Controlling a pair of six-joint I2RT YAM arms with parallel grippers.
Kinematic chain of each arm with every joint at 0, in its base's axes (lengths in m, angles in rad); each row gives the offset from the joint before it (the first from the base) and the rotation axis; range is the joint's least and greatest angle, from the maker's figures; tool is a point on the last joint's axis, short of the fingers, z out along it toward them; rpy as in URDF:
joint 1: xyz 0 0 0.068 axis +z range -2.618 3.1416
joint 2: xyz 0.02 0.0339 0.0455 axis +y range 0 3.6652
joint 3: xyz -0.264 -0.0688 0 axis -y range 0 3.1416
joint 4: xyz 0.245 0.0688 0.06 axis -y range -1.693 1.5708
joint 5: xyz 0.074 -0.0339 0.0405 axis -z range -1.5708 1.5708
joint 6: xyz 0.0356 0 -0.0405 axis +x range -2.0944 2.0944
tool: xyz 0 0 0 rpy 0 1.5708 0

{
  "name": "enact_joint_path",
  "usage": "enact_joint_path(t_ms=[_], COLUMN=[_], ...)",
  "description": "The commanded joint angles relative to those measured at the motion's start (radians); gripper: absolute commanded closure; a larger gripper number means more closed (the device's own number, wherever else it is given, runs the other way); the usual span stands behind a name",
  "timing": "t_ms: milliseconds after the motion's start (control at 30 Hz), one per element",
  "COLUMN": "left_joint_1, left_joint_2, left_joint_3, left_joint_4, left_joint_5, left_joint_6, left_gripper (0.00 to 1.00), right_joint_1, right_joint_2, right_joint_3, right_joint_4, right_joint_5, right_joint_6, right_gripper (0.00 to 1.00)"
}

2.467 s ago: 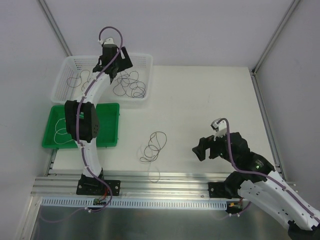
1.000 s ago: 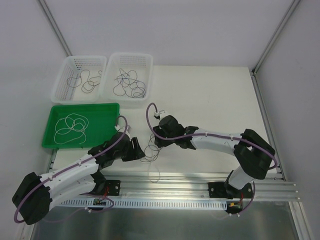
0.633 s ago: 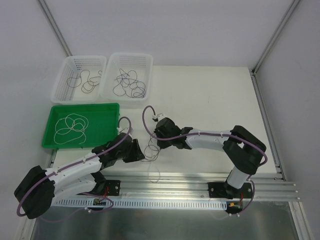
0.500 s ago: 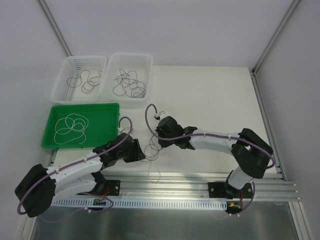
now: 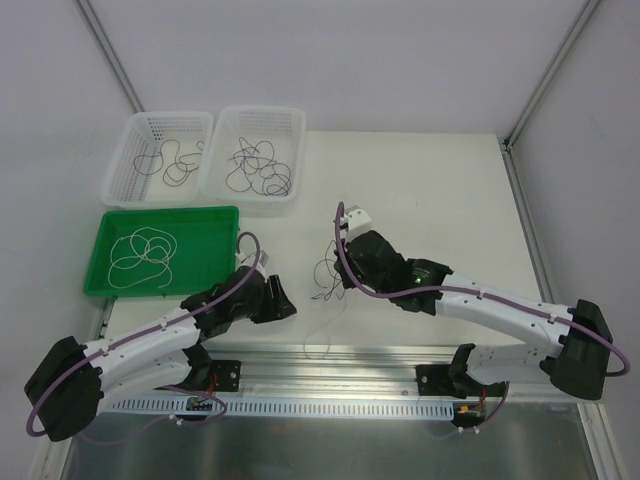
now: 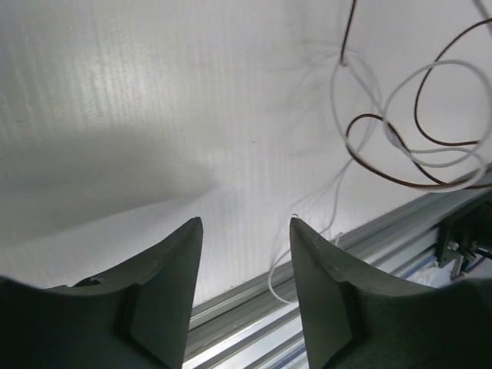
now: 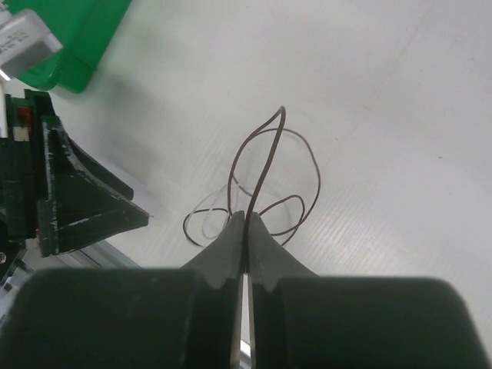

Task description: Untangle the cables

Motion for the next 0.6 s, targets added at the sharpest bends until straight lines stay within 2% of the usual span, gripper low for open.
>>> enact_joint_path(t_ms=[0, 67, 167, 367, 567], left_joint_1=[-0.02, -0.028, -0.031, -0.045, -0.091], left_joint_2=[-0.068, -0.087, -0.1, -0.029, 0.132], left_joint_3=[0.038, 0.046, 0.064, 0.135, 0.222], left_joint_4=[0.054, 0.06, 0.069, 0.107, 0.17], left_joint_5=[0.044, 0.05, 0.044, -0.039, -0.076], left_joint_6=[0.01, 0.018, -0.005, -0.073, -0.087], left_gripper=[0.48, 0.38, 0.36, 0.36, 0.37], right_joint_1=[0.009, 0.009, 0.022, 0.049, 0.069], right_joint_2=[-0.048, -0.054, -0.056, -0.024, 0.007], right_joint_3=[0.009, 0.01, 0.014, 0.03, 0.043], right_joint_4=[-0.047, -0.05, -0.052, -0.057, -0.055], right_joint_5=[0.074, 0.075, 0.077, 0.107, 0.118], right_joint_6=[-0.027, -0.027, -0.027, -0.032, -0.039], right_gripper=[0.99, 0.99, 0.99, 0.99, 0.99])
